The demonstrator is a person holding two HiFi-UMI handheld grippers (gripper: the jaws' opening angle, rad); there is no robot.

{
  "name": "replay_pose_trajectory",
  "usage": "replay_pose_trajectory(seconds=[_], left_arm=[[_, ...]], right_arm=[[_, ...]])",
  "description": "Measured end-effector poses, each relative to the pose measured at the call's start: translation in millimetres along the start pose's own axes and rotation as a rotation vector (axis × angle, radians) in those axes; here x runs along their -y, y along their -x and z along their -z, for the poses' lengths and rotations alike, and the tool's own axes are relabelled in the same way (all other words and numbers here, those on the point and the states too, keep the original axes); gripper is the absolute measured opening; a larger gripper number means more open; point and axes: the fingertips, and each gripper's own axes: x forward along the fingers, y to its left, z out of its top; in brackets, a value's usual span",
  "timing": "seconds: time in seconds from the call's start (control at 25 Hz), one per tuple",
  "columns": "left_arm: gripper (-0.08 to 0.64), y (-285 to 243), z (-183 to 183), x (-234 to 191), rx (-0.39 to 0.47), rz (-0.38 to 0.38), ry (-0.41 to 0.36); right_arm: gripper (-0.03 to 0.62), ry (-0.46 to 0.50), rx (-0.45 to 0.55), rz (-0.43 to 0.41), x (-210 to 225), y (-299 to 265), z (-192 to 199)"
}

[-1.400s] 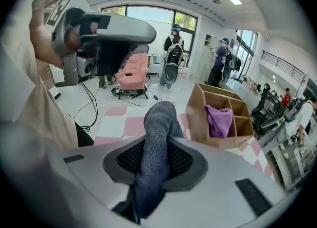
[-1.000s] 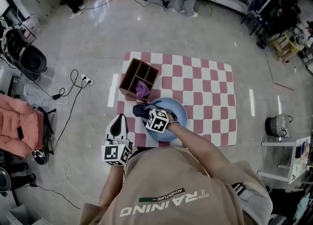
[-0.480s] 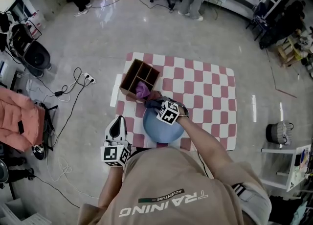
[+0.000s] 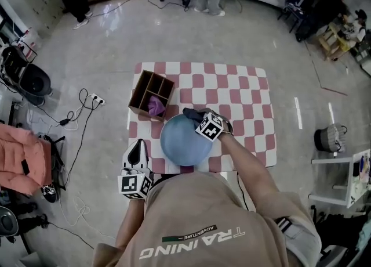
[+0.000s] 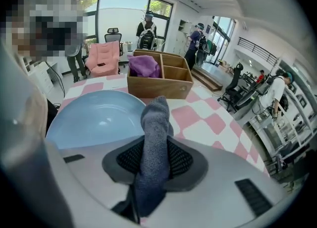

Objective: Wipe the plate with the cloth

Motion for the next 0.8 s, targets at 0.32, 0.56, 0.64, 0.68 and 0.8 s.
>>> replay_pose_trajectory(seconds=[0.32, 0.56, 0.64, 0.68, 0.8], left_arm=[[0.011, -11, 5, 19, -0.020, 0.096, -0.014], [0.011, -17, 7, 24, -0.031, 0.161, -0.015], [0.011, -18, 9, 26, -0.040, 0.184, -0.012], [0.011, -19, 11, 26, -0.046, 0.196, -0.011], [0.011, -19, 14, 25, -0.058, 0.222, -0.009]], right_arm=[[0.117, -0.112, 0.001, 0.039, -7, 36, 40], [0.117, -0.156, -0.020, 0.050, -37, 55, 67], [0.117, -0.185, -0.022, 0.053, -50, 60, 76], [0.117, -0.198, -0.021, 0.055, -57, 63, 79], [0.117, -0.218, -0.010, 0.051, -78, 71, 83]])
